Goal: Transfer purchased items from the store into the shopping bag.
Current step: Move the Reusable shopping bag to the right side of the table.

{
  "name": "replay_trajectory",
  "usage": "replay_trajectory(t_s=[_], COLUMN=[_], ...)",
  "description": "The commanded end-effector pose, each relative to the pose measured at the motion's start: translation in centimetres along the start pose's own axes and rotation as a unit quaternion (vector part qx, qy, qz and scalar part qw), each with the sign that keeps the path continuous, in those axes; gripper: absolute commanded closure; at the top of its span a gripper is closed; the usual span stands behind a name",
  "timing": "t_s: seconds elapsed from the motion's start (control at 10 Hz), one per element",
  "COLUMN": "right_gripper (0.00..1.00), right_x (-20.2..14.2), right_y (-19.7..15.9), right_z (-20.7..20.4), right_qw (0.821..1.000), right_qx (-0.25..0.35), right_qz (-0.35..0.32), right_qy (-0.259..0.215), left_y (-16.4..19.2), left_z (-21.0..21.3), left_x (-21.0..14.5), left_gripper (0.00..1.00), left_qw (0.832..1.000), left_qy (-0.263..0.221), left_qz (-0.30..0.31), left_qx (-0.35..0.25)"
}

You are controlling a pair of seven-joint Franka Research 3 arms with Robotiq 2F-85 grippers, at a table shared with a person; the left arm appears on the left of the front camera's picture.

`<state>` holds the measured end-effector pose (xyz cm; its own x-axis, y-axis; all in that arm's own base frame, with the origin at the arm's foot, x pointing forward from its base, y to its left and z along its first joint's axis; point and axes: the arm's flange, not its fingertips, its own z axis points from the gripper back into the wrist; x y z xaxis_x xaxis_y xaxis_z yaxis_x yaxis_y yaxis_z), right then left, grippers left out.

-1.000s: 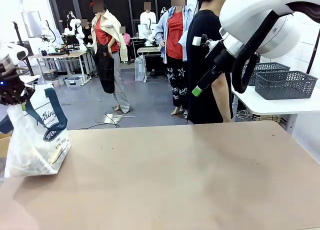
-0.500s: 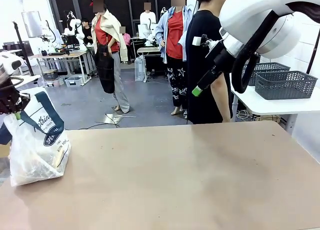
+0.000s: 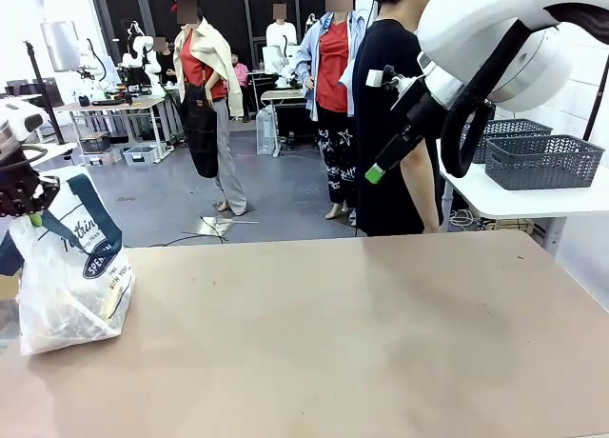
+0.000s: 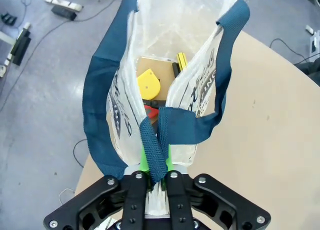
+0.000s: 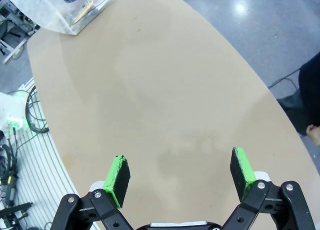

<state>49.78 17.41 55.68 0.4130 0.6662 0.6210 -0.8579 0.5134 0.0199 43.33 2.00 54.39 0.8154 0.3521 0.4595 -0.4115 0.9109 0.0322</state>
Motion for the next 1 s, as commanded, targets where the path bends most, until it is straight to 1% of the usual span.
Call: replay_trajectory(t_s=[0.0,0.2,0.3,0.7,0.9], right_gripper=[0.0,0.0,0.0,0.0,0.0], right_x=[-0.4,-0.4,-0.4,-0.4,-0.4], right_y=[0.2,0.2,0.2,0.2,0.2], right_z=[0.0,0.0,0.0,0.0,0.0], right_qw=[1.0,1.0,1.0,1.0,1.0], right_qx=[-0.005,-0.005,-0.005,-0.005,-0.005], right_qz=[0.002,0.002,0.002,0.002,0.002], right_qy=[0.006,0.006,0.006,0.006,0.006], left_y=[-0.1,-0.1,-0.4,-0.3,-1.2], left_z=[0.3,0.8,0.9,1.7,2.2], left_x=[0.2,0.2,0.1,-0.1,-0.1], left_gripper=[0.41,0.02,0.0,0.0,0.0], left_qw=[1.0,1.0,1.0,1.0,1.0], left_qy=[0.004,0.01,0.011,0.008,0.006], left_qz=[0.002,0.005,0.004,0.009,-0.008], left_qx=[-0.011,-0.016,-0.019,-0.022,-0.025])
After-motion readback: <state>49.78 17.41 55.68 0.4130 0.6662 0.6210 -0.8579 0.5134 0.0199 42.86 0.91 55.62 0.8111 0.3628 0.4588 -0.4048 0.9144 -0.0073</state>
